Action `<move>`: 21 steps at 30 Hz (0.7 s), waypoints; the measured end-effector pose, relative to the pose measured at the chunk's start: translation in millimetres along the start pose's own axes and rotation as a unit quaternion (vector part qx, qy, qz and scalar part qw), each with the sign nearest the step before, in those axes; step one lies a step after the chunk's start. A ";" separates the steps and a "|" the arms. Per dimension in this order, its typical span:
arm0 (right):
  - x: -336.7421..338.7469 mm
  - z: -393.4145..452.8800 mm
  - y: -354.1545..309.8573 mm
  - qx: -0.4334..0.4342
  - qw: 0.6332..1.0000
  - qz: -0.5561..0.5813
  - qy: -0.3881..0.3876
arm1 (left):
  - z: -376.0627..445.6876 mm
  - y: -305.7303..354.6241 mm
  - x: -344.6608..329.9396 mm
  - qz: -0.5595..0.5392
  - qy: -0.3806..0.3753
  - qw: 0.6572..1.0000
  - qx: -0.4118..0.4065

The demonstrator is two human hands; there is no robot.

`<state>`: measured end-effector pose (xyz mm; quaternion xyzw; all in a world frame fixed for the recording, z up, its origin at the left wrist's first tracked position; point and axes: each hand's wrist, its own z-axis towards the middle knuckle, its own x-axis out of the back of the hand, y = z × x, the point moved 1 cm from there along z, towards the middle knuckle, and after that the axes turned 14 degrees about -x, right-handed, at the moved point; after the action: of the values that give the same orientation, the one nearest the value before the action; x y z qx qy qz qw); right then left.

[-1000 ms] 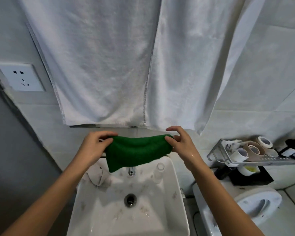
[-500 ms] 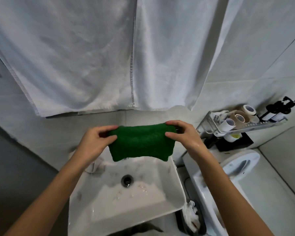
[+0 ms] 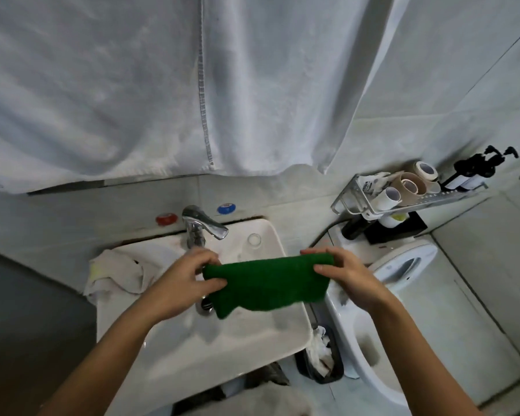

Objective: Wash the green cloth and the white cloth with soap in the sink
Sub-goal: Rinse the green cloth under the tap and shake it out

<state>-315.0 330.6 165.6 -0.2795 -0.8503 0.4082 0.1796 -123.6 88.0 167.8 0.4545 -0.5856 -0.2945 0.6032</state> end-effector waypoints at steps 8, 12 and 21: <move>50.4 52.8 92.9 -0.085 0.988 -0.049 0.116 | 50.1 -51.0 -132.6 -0.258 0.108 0.941 0.190; 72.6 92.7 126.0 -0.089 0.972 -0.141 0.163 | 80.1 -81.3 -182.5 -0.246 0.161 0.924 0.243; 70.7 159.9 180.9 -0.194 0.959 -0.182 0.095 | 108.4 -120.6 -247.2 -0.041 0.185 0.939 0.288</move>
<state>-396.0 371.9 -69.1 -0.1870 -0.9286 0.1675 0.2733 -242.7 235.5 -59.1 0.6791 -0.5039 -0.0483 0.5315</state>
